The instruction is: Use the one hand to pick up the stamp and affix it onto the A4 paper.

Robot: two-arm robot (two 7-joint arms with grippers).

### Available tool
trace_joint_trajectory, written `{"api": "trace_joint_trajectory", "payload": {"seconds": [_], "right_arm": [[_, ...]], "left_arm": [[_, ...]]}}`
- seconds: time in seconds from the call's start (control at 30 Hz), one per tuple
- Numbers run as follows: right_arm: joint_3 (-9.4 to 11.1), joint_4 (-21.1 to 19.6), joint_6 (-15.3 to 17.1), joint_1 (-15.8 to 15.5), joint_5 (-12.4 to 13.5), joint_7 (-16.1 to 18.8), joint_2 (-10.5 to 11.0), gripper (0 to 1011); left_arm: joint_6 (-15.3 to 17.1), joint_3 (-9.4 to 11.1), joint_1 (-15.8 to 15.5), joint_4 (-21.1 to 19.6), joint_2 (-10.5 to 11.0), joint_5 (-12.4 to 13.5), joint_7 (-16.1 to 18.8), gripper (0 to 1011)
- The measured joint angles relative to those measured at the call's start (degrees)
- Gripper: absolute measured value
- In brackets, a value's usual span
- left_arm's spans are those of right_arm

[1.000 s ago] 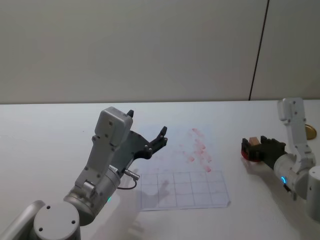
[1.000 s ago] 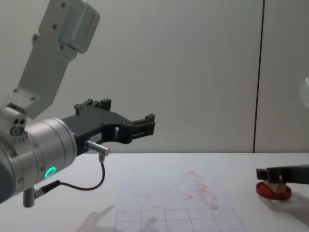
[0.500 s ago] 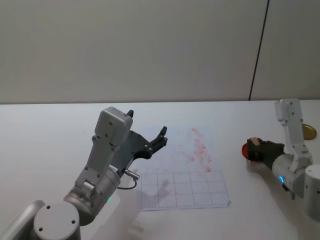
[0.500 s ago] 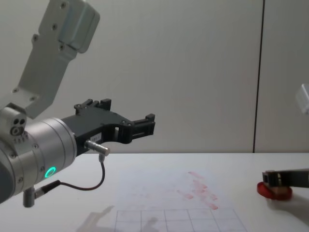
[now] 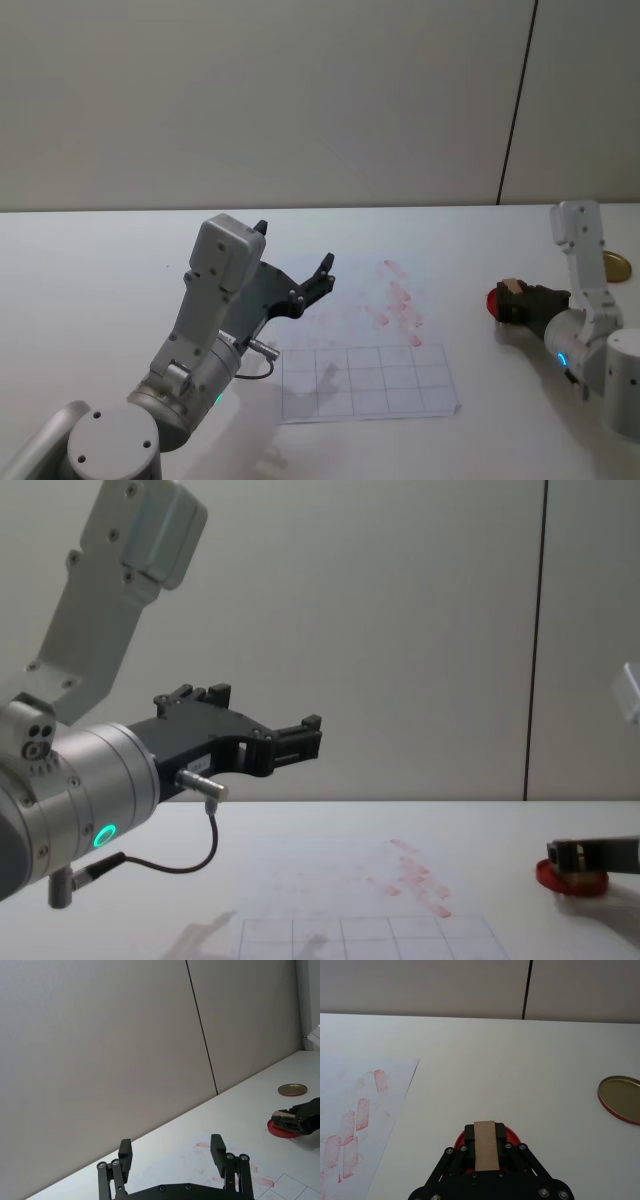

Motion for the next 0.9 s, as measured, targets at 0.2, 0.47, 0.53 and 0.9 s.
{"api": "trace_joint_trajectory", "payload": {"seconds": [0.2, 0.47, 0.53, 0.9], "right_arm": [[-0.01, 0.27, -0.59, 0.12, -0.1, -0.05, -0.12, 219], [-0.35, -2.36, -1.76, -0.35, -0.93, -0.01, -0.16, 219], [-0.53, -3.7, -2.23, -0.61, -1.32, 0.11, -0.19, 219], [-2.64, -12.33, -3.33, -2.36, -4.13, 2.02, -0.84, 219]], "left_arm": [[0.0, 0.0, 0.0, 0.0, 0.0, 0.0, 0.0, 993], [0.0, 0.0, 0.0, 0.0, 0.0, 0.0, 0.0, 993], [0.0, 0.0, 0.0, 0.0, 0.0, 0.0, 0.0, 993], [0.0, 0.0, 0.0, 0.0, 0.0, 0.0, 0.0, 993]]}}
